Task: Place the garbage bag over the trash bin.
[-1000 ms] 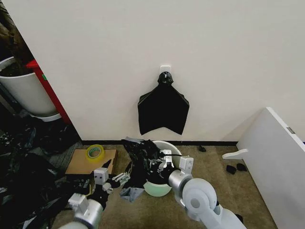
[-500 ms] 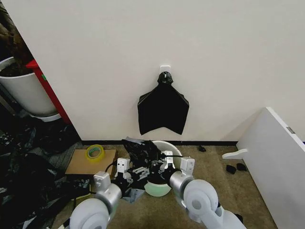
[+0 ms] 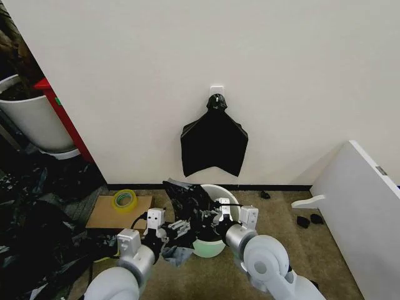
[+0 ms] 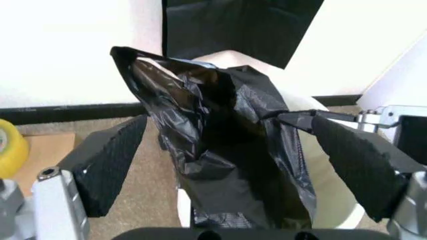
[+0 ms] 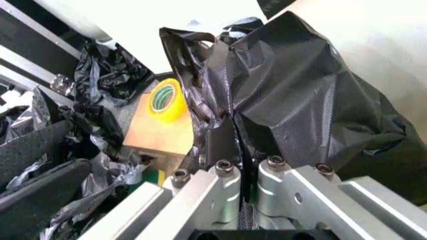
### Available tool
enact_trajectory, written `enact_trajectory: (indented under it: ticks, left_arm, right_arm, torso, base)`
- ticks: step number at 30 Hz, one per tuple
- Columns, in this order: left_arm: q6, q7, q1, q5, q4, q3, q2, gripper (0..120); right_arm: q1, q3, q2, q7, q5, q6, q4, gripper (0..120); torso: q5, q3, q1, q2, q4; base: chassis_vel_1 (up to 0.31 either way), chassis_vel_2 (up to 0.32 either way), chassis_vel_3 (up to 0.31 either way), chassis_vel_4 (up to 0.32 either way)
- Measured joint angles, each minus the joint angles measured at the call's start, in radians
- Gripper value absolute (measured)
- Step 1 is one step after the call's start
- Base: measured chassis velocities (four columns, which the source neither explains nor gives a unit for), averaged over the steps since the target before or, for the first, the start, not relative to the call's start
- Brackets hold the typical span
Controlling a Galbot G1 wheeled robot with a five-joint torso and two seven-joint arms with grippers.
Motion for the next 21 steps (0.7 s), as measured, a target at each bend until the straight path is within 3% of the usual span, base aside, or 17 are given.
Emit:
enact_trajectory:
  ticks: [4, 11, 21]
  left_arm:
    - [0.017, -0.021, -0.030, 0.002, 0.032, 0.019, -0.020, 96]
    - [0.103, -0.090, -0.132, -0.097, 0.101, 0.058, -0.062, 95]
    - [0.152, -0.096, -0.191, -0.116, 0.139, 0.096, -0.065, 94]
  right_arm:
    - [-0.005, 0.002, -0.006, 0.001, 0.001, 0.000, 0.005, 0]
    - [-0.026, 0.009, -0.011, 0.002, 0.000, 0.000, 0.015, 0]
    - [-0.008, 0.004, 0.008, 0.003, 0.033, -0.002, 0.017, 0]
  torso:
    - [-0.0002, 0.000, 0.000, 0.000, -0.0001]
    - [-0.0001, 0.000, 0.000, 0.000, -0.0002]
    - [-0.0001, 0.000, 0.000, 0.000, -0.0002]
  base:
    - [0.000, 0.000, 0.000, 0.000]
    - [0.000, 0.000, 0.000, 0.000]
    - [0.000, 0.000, 0.000, 0.000]
